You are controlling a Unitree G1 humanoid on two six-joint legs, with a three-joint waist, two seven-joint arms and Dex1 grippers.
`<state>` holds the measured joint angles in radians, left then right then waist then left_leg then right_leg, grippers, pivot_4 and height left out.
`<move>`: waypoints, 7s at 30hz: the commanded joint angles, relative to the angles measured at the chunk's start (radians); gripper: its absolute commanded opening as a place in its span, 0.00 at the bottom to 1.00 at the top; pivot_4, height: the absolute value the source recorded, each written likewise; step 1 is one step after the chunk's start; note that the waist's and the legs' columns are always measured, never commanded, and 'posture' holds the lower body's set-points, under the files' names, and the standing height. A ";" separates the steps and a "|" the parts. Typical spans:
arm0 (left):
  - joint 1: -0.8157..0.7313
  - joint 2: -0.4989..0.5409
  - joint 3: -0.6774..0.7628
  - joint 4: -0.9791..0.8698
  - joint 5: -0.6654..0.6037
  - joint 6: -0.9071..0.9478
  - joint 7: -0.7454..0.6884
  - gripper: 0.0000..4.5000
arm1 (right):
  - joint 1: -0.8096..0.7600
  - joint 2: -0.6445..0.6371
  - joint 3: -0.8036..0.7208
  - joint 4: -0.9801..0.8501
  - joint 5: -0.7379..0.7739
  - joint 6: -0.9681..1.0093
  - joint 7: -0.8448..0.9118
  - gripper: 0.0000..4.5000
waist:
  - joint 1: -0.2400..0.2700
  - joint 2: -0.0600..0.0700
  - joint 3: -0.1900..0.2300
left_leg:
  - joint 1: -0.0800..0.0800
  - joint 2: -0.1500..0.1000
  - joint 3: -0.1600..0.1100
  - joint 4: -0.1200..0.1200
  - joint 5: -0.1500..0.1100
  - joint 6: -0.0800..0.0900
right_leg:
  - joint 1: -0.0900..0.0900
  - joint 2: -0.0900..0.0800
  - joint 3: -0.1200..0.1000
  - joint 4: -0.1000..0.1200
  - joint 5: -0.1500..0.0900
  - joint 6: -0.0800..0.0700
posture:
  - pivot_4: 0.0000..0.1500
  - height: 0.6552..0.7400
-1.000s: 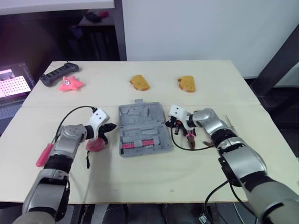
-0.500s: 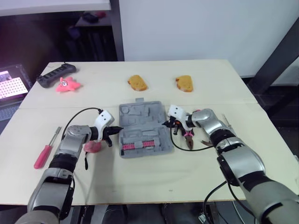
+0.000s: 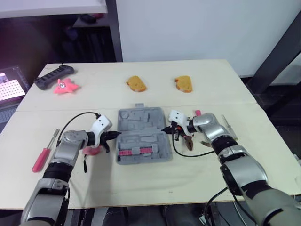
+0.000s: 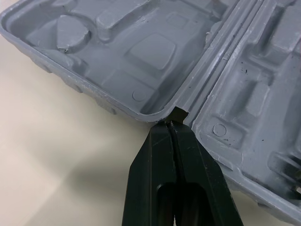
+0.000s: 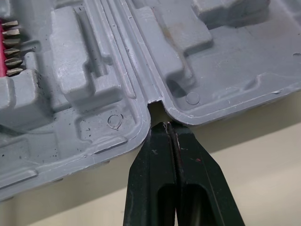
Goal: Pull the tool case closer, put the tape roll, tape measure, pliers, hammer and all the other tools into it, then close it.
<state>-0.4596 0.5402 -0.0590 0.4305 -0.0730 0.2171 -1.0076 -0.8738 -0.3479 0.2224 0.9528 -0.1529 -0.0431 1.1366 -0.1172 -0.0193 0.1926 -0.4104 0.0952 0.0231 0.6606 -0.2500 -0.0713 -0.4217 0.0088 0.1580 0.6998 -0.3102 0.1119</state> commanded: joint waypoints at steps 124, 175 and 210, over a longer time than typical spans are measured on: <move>0.889 0.234 0.930 -0.400 -0.514 -0.034 -0.095 1.00 | 0.551 -0.626 -0.483 -0.822 0.783 0.717 0.215 0.99 | 0.003 -0.008 0.001 | 0.002 0.000 0.004 -0.008 -0.001 0.001 | -0.004 -0.001 0.002 -0.002 -0.007 -0.006 | 1.00 0.68; 0.505 0.355 0.424 -0.479 -0.386 0.371 0.322 0.60 | 0.064 -0.503 -0.149 -1.325 0.876 1.034 0.107 1.00 | 0.019 -0.014 -0.001 | -0.001 0.002 0.002 -0.014 -0.001 0.001 | -0.007 -0.001 -0.004 -0.009 -0.004 -0.007 | 1.00 0.68; 0.362 0.105 0.360 -0.365 -0.251 0.442 0.545 0.19 | -0.013 -0.552 -0.121 -1.301 0.881 1.079 0.057 1.00 | 0.024 -0.014 -0.002 | -0.001 0.002 0.001 -0.012 -0.001 0.001 | -0.005 -0.001 -0.004 -0.009 -0.004 -0.006 | 1.00 0.68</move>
<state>-0.0930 0.6422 0.2850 0.0678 -0.3310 0.6533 -0.4703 -0.8663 -0.8894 0.1133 -0.3297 0.7287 1.0391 1.2001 -0.0934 -0.0334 0.1909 -0.4115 0.0967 0.0245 0.6485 -0.2509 -0.0706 -0.4263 0.0074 0.1538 0.6907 -0.3138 0.1056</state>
